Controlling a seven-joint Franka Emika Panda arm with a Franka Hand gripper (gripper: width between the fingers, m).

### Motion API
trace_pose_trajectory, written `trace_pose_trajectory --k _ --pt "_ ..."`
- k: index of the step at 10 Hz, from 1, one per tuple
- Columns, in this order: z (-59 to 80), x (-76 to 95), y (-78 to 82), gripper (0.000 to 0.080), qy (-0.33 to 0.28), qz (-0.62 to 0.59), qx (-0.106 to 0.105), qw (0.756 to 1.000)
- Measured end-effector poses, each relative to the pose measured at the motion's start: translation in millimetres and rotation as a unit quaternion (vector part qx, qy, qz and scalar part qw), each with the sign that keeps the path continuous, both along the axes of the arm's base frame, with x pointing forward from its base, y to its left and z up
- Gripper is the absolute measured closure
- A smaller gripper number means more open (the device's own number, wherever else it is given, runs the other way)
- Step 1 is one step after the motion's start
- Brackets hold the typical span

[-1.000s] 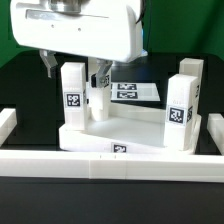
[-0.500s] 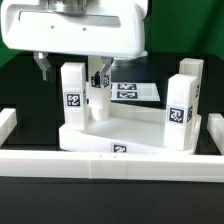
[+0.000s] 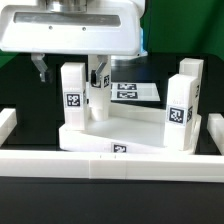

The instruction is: Assemble desk

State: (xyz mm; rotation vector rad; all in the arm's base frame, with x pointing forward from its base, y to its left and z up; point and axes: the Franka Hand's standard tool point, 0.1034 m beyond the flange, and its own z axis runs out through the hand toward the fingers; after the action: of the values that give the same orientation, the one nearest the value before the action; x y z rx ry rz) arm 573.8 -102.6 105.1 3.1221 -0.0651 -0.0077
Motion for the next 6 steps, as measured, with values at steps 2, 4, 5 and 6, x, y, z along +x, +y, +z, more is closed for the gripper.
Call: trace_pose_trajectory --k 2,4,5,6 --pt "0.0 0.0 0.0 0.0394 0.0 0.0 0.0 1.0" --pt "0.0 -0.1 -0.3 0.0511 0.0 0.0 0.0 1.0" --pt "0.0 -0.1 -0.3 0.0511 0.0 -0.002 0.0 1.0" --pt "-0.1 -0.1 -0.3 0.0511 0.0 -0.015 0.0 1.0"
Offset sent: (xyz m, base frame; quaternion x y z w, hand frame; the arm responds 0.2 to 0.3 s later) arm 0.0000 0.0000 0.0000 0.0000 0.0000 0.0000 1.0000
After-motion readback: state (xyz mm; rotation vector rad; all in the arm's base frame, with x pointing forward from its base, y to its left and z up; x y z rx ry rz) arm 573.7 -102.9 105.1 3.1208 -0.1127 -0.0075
